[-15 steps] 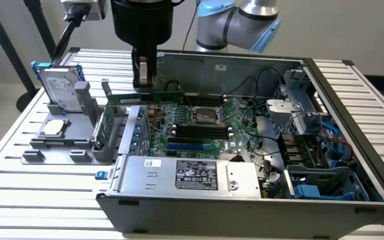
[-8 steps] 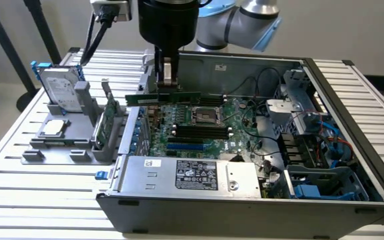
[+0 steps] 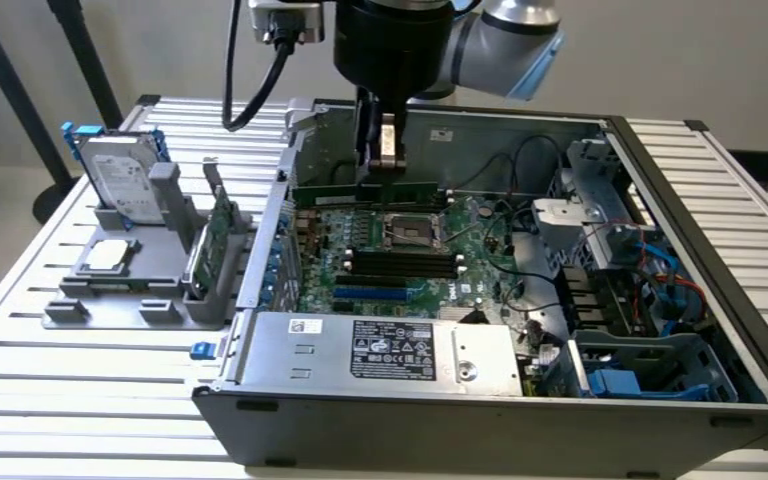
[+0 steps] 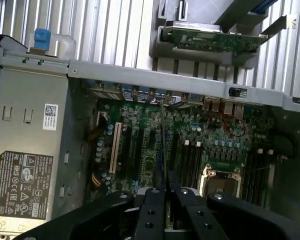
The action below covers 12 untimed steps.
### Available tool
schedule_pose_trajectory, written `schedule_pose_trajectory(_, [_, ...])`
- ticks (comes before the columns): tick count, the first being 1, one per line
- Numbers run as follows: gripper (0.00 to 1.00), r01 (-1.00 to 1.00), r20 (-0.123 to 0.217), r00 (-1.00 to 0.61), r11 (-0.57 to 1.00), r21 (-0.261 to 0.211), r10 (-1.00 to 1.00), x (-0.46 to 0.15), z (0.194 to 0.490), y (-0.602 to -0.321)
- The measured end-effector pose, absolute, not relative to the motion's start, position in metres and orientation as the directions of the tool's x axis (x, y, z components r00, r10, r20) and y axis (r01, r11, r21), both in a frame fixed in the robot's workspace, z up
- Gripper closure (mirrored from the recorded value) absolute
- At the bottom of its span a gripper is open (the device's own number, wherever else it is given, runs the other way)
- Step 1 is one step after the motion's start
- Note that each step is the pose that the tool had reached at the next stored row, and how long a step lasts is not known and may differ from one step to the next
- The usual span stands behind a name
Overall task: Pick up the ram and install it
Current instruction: 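Pick up the ram and move it above insertion slot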
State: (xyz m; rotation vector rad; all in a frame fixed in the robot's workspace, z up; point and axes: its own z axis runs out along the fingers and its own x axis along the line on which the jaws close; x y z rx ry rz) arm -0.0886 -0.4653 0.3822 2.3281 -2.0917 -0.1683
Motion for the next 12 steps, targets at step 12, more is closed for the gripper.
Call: schedule_pose_trajectory(12, [0.86,-0.991,-0.031,0.103,-0.106,0.082,-0.994,-0.073,0.377,-0.431])
